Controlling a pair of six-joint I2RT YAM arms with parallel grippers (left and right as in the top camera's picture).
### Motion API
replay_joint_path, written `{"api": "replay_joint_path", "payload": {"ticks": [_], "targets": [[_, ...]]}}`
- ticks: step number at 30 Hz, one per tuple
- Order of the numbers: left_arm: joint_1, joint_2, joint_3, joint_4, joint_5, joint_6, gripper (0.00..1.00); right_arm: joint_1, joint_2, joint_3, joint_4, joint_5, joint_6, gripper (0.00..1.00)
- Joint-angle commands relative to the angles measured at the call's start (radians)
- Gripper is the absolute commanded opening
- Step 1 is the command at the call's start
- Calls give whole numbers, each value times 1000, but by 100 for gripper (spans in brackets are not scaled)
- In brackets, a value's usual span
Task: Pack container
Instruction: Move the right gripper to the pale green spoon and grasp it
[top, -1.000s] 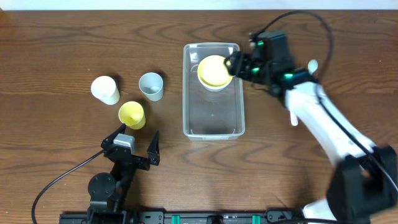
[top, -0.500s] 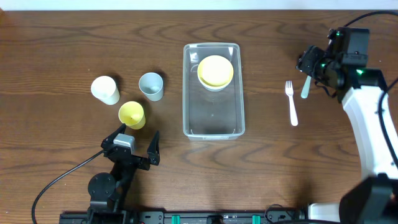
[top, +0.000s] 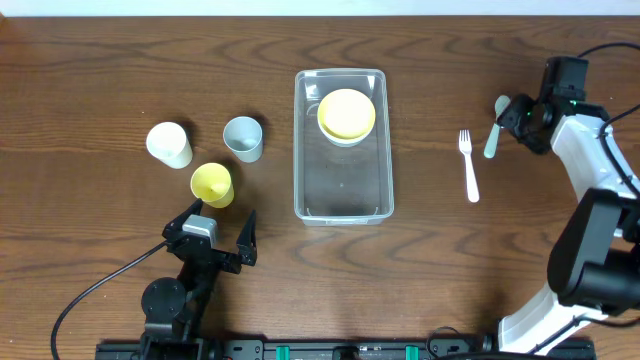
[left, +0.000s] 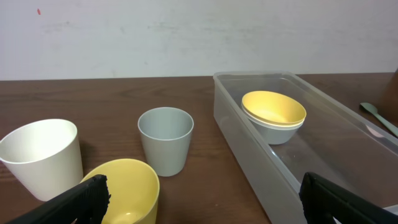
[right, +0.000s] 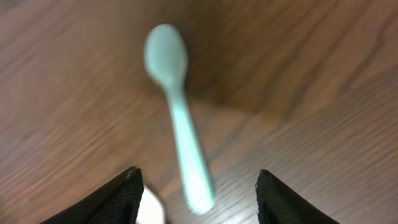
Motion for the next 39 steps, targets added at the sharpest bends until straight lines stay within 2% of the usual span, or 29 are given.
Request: {"api": "replay_joint_path", "payload": {"ticks": [1, 27, 35, 39], "targets": [[5, -5, -29, -14, 7, 6, 98, -7, 50, -4, 32, 9, 10, 59], [5, -5, -29, -14, 7, 6, 98, -6, 298, -4, 359, -70, -52, 59], [5, -5, -29, -14, 7, 6, 98, -6, 354, -4, 421, -119, -53, 35], [5, -5, -29, -14, 7, 6, 98, -6, 370, -4, 438, -124, -53, 32]]}}
